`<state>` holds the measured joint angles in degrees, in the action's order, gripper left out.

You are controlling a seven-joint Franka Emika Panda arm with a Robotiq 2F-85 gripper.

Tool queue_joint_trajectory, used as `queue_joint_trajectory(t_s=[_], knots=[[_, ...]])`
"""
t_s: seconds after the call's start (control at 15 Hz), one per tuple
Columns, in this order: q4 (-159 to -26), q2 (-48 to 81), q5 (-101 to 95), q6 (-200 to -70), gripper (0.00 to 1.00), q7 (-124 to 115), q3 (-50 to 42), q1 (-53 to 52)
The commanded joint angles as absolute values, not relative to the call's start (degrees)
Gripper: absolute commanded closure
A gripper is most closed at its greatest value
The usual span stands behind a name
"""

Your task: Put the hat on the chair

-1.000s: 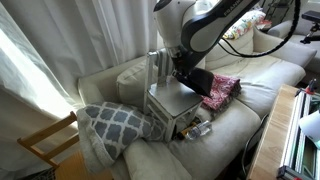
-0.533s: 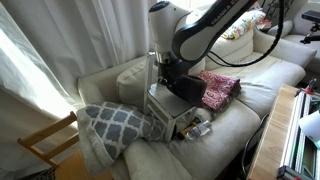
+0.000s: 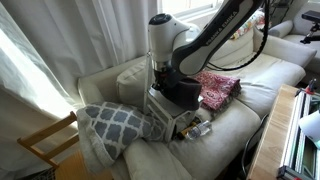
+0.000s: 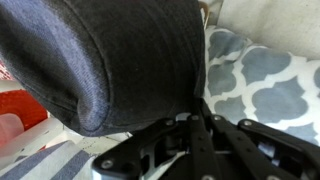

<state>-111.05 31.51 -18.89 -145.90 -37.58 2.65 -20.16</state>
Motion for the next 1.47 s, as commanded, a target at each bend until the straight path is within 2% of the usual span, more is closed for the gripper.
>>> queue_joint_trajectory(t_s=[0.0,0.33,0.4,0.47,0.8,1.07,1.13,1.4], knots=[[-110.0,33.5,-20.7,-149.1,0.99,-35.5,-0.3,-22.5],[-108.9,35.1,-20.0,-151.7,0.99,-34.4,-2.0,-23.1],[-108.6,35.2,-19.1,-151.9,0.90,-33.9,-1.7,-22.7],[-108.4,35.3,-17.9,-151.8,0.71,-33.0,-1.0,-22.1],[-107.2,34.7,-10.6,-150.9,0.35,-27.8,1.9,-19.9],[-106.8,30.3,-5.1,-143.0,0.05,-22.2,3.7,-17.4],[-107.0,28.7,-2.0,-140.3,0.01,-18.5,5.7,-14.9],[-106.8,21.6,6.6,-126.1,0.00,-3.6,9.3,-8.0]])
